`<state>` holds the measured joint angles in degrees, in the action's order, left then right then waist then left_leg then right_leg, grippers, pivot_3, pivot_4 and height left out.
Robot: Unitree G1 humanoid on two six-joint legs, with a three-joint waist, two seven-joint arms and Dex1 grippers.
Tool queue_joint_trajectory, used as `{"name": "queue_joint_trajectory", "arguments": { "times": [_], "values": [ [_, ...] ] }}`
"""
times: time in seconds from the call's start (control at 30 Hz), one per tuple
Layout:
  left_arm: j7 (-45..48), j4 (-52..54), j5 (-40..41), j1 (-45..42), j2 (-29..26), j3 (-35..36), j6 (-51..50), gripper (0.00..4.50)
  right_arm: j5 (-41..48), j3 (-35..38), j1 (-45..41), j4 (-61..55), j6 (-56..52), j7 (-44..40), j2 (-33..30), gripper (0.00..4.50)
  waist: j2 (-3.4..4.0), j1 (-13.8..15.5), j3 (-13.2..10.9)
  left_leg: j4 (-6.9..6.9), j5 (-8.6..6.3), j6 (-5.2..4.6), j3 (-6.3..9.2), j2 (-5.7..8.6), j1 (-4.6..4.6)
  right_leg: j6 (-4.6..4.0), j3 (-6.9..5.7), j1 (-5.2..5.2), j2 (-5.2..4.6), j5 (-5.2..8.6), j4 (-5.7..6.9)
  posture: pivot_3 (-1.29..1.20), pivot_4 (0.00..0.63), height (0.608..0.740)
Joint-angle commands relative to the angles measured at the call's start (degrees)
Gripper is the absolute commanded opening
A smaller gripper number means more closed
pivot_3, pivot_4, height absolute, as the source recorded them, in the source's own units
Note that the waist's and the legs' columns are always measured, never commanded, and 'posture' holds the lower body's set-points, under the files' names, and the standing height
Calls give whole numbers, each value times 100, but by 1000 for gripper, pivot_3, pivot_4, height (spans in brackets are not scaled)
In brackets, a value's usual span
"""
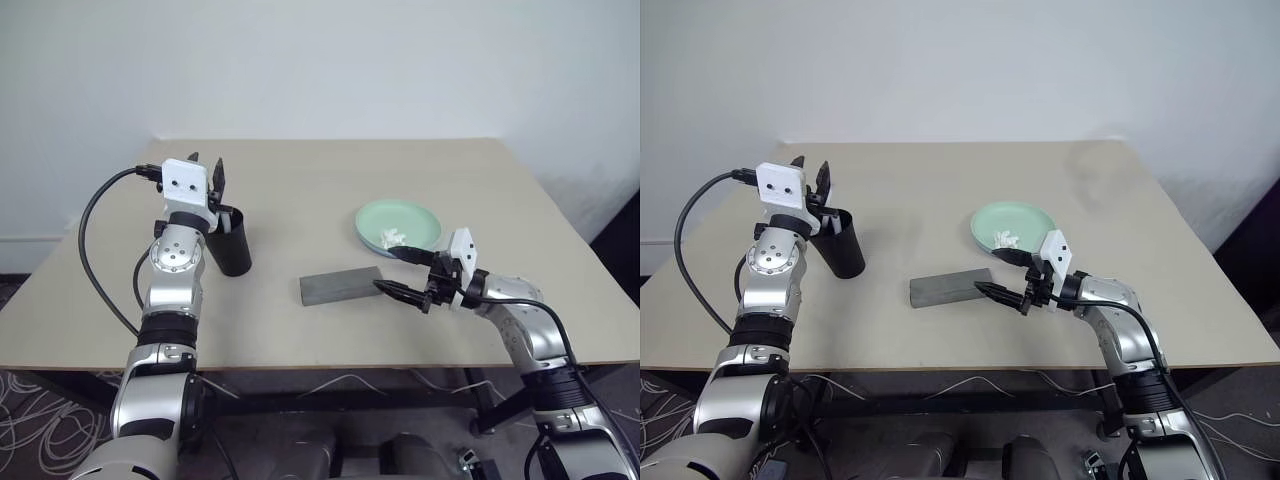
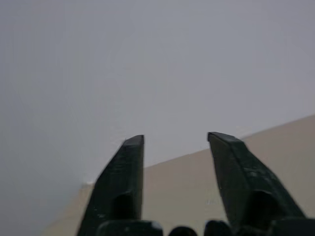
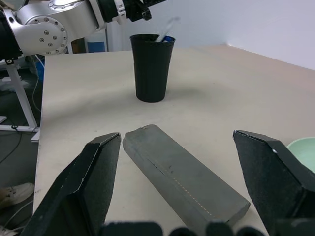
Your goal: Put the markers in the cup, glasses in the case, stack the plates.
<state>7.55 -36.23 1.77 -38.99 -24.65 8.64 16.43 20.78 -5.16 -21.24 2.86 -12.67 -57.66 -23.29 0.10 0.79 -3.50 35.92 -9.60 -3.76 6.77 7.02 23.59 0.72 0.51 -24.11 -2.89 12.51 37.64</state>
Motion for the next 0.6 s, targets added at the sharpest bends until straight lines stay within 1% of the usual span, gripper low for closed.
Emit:
{"name": "queue_joint_trajectory", "arguments": {
  "times": [0.03, 0.23, 0.33, 0.43, 0.5, 0.6],
  "values": [
    [-76, 247, -25, -29, -27, 74, 32, 2948, 77, 68, -133, -157, 55, 2, 16, 3975, 0, 0, 0, 0, 0, 0, 0, 0, 0, 0, 0, 0, 0, 0, 0, 0, 0, 736],
    [-36, 514, 11, 87, 48, 44, -50, 2948, 94, 49, -164, -143, 39, -30, 5, 3975, 0, 0, 0, 3, 0, 0, 0, 0, 0, 0, -1, 0, 1, 0, 2, 0, 0, 736],
    [108, 823, 156, 176, 105, 60, -207, 2948, 101, 45, -191, -112, 33, -67, -5, 3975, 0, -3, 0, 3, 0, 0, 0, 0, 0, 0, -1, 1, 1, 0, 2, 0, 0, 736],
    [787, 1437, 777, 324, 169, 84, -601, 2948, 106, 50, -233, -52, 29, -124, -35, 3975, 0, -2, 0, 4, 0, 0, 0, 0, 0, 0, -2, 1, 1, 0, 2, 0, 0, 736],
    [1443, 2041, 1382, 513, 140, 46, -1178, 2948, 101, 77, -274, 40, 44, -189, -74, 3975, 0, -15, 0, 4, 0, 0, 0, 0, 0, 0, -1, 2, 0, 0, 2, 0, 0, 736],
    [2248, 2837, 1917, 905, -82, -72, -1876, 2948, 61, 103, -360, 210, 85, -245, -117, 3975, 0, -28, 0, 5, 0, 0, -1, 0, 0, -1, 1, 2, 1, 0, 2, 0, 0, 736]
  ]
}}
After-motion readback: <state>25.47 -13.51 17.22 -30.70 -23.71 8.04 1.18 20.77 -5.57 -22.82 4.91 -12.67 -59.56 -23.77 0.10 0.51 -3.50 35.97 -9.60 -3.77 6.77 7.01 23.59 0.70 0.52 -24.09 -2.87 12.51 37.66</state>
